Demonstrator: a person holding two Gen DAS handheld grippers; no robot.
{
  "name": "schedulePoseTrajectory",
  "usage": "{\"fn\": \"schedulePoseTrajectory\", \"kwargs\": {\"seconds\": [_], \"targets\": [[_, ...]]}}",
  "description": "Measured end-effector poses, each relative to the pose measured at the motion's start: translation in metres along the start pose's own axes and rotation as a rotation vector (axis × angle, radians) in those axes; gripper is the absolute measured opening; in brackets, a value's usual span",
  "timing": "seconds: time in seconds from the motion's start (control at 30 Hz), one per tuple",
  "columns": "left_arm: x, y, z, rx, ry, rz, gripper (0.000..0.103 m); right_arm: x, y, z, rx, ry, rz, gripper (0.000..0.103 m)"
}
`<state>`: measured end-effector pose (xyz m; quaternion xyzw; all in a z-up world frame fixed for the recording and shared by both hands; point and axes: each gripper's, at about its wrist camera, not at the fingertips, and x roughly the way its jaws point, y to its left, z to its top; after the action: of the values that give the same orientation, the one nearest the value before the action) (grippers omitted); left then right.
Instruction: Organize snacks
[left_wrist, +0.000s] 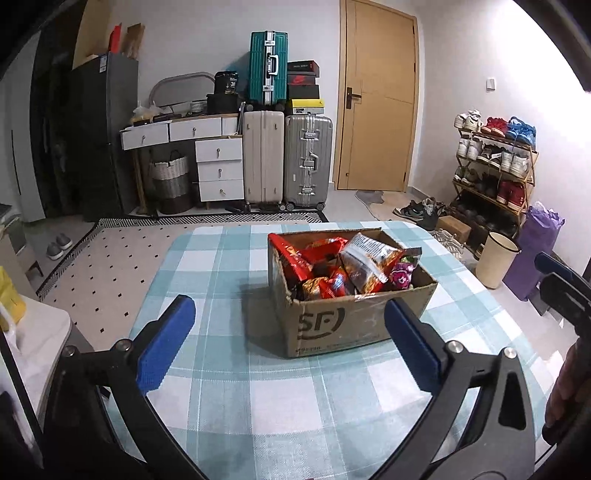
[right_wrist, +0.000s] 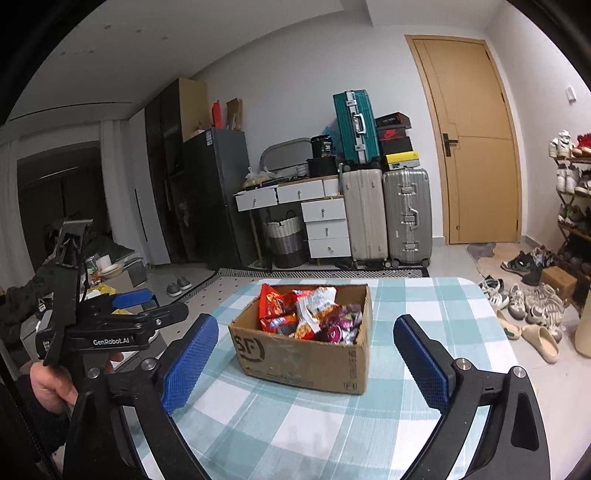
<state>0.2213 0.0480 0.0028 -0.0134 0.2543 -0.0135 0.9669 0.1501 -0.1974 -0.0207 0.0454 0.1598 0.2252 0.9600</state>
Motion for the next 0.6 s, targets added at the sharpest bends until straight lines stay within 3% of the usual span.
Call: {"fn": "schedulePoseTrajectory", "kwargs": {"seconds": [0.1,0.2,0.47,0.6], "targets": [[0.005,0.004,-0.012,-0.005,-0.004,0.023,0.102,0.003,-0.002,-0.006,-0.001,0.0,-0.022,0.098],[0.005,0.008,-0.024,0.007,-0.056,0.064,0.102,0.004,-0.002,-0.017,0.004,0.0,-0.04,0.098],[0.024,0.02,-0.053,-0.02,-0.053,0.076,0.102,0.019,0.005,-0.039,-0.072,0.011,-0.081,0.099],[0.027,0.016,-0.068,0.017,-0.117,0.115,0.102,0.025,0.006,-0.048,-0.086,0.019,-0.098,0.099]]}}
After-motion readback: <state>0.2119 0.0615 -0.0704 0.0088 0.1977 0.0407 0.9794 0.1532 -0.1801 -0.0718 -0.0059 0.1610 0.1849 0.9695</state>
